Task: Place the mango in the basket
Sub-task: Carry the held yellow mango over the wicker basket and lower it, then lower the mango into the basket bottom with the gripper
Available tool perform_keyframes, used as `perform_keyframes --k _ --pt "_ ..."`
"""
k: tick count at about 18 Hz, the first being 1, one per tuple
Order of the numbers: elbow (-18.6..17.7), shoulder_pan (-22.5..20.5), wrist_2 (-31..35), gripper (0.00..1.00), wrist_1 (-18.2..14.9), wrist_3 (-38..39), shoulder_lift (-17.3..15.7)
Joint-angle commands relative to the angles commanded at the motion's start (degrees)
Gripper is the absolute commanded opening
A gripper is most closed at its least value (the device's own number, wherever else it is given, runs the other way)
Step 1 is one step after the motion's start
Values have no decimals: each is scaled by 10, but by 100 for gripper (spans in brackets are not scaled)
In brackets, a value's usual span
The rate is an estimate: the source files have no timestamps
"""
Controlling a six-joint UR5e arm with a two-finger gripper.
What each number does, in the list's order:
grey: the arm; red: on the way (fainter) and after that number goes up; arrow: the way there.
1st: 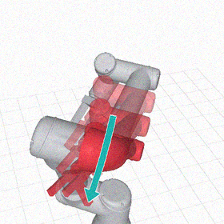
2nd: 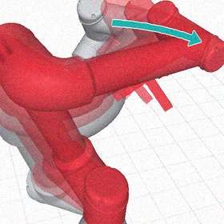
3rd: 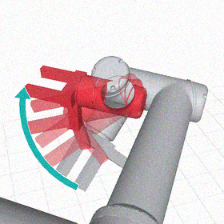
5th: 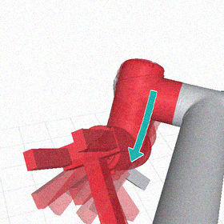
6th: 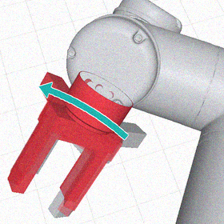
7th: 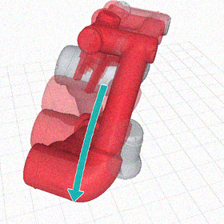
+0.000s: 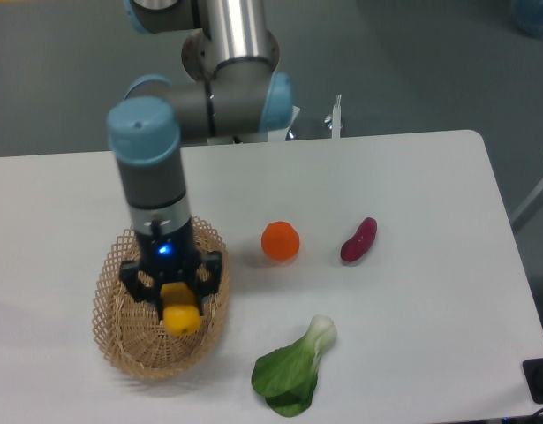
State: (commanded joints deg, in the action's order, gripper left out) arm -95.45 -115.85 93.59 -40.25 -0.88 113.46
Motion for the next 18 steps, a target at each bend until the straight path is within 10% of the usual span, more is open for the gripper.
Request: perform_keyframes --k 18 --pt "-1 44 7 54 1 1 63"
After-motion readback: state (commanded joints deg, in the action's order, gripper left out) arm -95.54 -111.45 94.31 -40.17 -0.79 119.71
